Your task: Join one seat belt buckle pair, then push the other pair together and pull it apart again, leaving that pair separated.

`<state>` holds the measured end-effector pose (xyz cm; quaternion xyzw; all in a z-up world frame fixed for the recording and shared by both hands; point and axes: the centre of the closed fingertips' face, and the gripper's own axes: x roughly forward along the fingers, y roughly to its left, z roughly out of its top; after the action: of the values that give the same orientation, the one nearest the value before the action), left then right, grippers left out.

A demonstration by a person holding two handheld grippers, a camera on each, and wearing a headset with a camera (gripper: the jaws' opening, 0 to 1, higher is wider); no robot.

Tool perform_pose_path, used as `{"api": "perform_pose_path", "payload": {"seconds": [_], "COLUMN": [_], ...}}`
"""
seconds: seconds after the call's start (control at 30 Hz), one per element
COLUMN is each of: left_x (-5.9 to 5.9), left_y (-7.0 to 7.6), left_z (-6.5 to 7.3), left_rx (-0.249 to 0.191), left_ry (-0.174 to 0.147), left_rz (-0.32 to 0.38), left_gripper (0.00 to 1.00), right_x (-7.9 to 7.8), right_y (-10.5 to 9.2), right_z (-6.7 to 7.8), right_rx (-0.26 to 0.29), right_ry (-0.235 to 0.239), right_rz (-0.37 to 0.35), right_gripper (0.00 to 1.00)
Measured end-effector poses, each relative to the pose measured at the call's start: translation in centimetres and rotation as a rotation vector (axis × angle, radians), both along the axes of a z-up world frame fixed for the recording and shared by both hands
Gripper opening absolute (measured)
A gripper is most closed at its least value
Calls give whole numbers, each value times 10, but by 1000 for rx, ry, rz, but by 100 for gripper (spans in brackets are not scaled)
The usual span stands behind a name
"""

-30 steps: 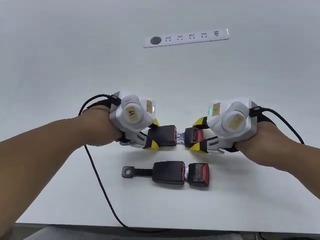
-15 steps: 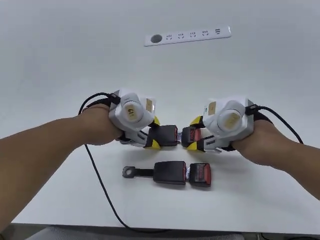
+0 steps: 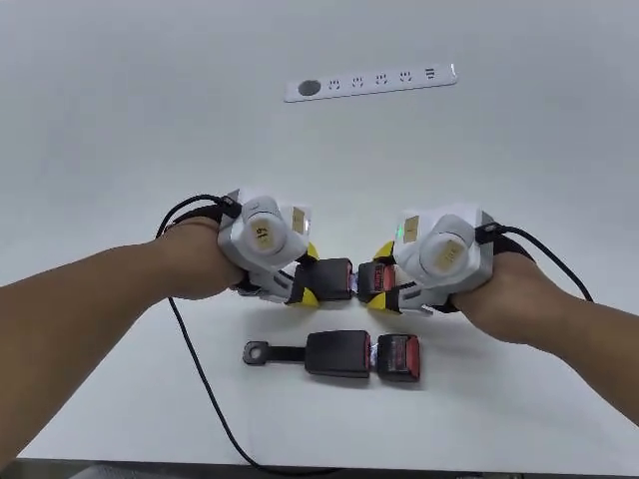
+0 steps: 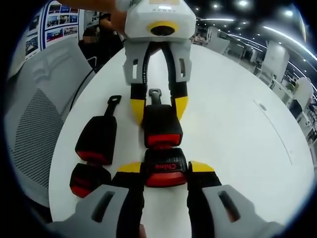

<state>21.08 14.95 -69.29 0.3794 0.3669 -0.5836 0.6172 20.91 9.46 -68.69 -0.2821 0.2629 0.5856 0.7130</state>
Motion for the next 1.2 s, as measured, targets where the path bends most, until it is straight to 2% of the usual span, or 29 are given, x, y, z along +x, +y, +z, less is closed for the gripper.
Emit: {"api": "perform_pose_path", "payload": {"seconds": [0.27, 0.37, 0.47, 0.5, 0.53, 0.57, 0.73, 0.97, 1.13, 1.2], "left_x": [1, -1, -1, -1, -1, -1, -2, -1, -1, -1], "left_y": [1, -1, -1, -2, -2, -3, -4, -2, -1, -1], "left_z": [0, 1, 1, 1, 1, 0, 1, 1, 2, 2], "left_rx": [-1, 0, 3, 6, 12, 17, 22, 18, 17, 13], "left_ry": [1, 3, 7, 3, -1, 3, 5, 11, 6, 2], "left_rz": [8, 9, 11, -1, -12, -10, -16, 1, 4, 5], "left_gripper": [31, 31, 31, 31, 31, 31, 32, 32, 32, 32], "right_x": [2, 0, -1, -1, -1, -3, -1, -1, -2, -4], "right_y": [-2, -10, -19, -21, -22, -23, -27, -66, -107, -116], "right_z": [-3, 1, 1, -2, -3, 1, -3, 0, -4, -1], "right_rx": [-24, -31, -11, 17, 20, 22, -8, -32, -68, -75], "right_ry": [-8, -12, -14, -3, 1, -4, -3, 0, 6, 9], "right_rz": [13, 14, -1, -8, -10, -9, -4, -32, -54, -59], "right_gripper": [32, 32, 32, 32, 32, 33, 33, 33, 34, 34]}}
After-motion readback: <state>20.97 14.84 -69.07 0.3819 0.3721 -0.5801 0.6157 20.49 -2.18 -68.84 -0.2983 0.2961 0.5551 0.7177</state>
